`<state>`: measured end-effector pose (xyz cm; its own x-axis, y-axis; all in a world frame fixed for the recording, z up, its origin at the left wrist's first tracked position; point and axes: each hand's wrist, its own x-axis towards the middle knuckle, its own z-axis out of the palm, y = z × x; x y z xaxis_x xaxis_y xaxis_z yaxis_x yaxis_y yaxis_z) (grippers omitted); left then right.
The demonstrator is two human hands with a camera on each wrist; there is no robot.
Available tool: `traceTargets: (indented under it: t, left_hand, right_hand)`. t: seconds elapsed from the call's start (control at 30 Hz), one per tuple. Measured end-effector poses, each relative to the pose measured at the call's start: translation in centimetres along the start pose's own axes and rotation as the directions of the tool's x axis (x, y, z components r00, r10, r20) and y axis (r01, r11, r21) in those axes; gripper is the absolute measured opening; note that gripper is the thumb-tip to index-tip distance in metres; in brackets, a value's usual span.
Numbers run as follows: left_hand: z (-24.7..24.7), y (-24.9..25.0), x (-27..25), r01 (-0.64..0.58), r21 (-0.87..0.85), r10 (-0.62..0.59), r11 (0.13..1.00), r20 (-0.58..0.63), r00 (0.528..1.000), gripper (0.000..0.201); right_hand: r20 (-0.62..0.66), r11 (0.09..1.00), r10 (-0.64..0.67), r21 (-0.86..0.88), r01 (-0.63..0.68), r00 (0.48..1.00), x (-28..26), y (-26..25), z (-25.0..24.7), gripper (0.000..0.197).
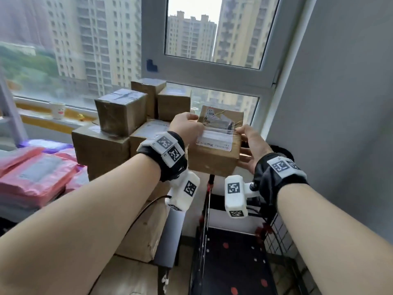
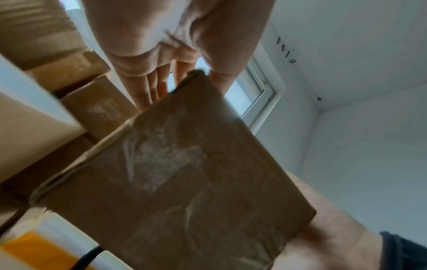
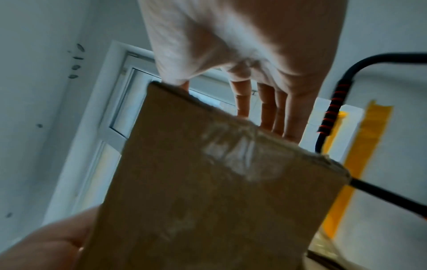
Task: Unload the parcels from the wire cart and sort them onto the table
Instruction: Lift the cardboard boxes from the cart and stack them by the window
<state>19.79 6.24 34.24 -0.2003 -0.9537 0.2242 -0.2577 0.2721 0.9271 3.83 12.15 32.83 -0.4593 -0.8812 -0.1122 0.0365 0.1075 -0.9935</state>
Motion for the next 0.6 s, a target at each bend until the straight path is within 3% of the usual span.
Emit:
traceTargets:
  t: [0.2, 0.4, 0.53, 0.6]
  left_hand:
    - [-4.7, 3.6, 3.8, -0.093, 0.066, 0.102, 0.993, -0.154, 0.983, 0.028]
    - [-8.6, 2.9, 6.0, -0.095, 0.081, 0.116, 0.992, -0.318, 0.941, 0.018]
    - [-12.3, 1.8, 6.4, -0.017, 0.326, 0.153, 0.945, -0.395, 0.906, 0.024]
    - [-14.4, 0.9, 6.7, 0.055, 0.411, 0.128, 0.91, -0.404, 0.906, 0.034]
  right_hand:
    - [0.076, 0.999, -0.044, -0.011, 0.045, 0.996, 3.8, -5.7, 4.2, 0.042]
    - [0.17, 0.998, 0.019, -0.064, -0.008, 0.985, 6.0, -5.7, 8.7, 0.04]
    - [0.174, 0.996, 0.014, -0.089, 0.002, 0.985, 6.9, -5.5, 11.3, 0.051]
    - [0.157, 0.993, 0.018, -0.114, 0.0, 0.987, 6.7, -5.6, 12.6, 0.07]
